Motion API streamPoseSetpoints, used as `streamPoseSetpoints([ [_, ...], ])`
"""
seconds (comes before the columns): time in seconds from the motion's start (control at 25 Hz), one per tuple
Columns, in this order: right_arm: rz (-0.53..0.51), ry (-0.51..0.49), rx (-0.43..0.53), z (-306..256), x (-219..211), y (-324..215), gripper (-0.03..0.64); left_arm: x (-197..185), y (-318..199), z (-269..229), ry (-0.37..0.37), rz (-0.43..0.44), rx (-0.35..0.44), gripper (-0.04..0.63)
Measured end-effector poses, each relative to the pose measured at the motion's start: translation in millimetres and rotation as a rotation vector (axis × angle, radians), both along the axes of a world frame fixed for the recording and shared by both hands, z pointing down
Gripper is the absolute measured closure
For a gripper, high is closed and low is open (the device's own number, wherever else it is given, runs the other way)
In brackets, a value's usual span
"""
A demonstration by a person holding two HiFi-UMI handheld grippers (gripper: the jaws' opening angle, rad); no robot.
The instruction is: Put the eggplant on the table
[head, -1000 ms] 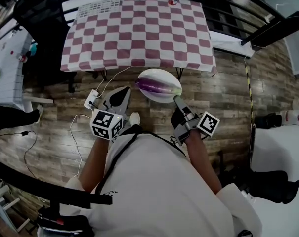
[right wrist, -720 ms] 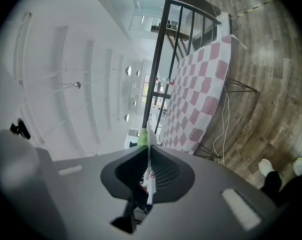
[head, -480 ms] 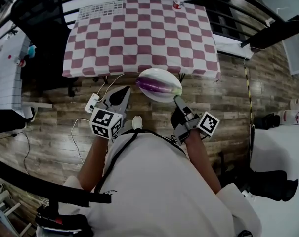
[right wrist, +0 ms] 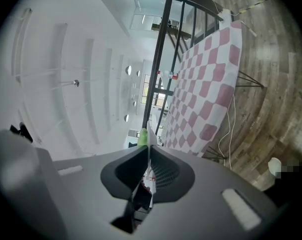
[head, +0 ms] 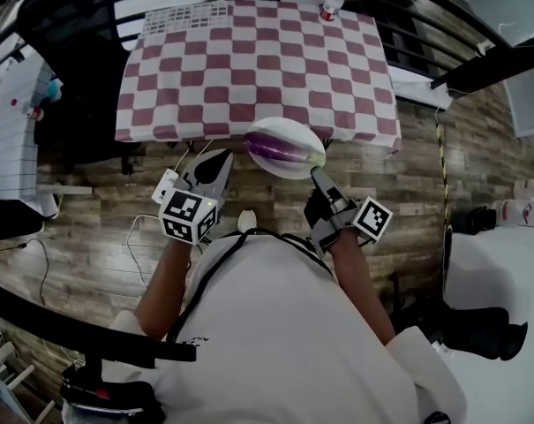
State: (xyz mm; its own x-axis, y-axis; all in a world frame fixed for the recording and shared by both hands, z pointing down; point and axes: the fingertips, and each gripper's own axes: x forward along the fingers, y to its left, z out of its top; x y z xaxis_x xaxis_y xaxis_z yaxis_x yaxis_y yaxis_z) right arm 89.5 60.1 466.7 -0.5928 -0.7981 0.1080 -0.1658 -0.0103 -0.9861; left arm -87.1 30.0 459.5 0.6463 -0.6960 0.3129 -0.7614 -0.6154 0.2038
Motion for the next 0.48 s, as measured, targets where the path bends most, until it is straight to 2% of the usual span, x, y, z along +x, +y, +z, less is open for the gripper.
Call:
streamPoseSetpoints([
  [0.48,-0.022,0.006,0.005,-1.6,-27.9,-27.5,0.591,-31.9,-16.4,7.8,0.004,-0.024,-0.014,0.594],
])
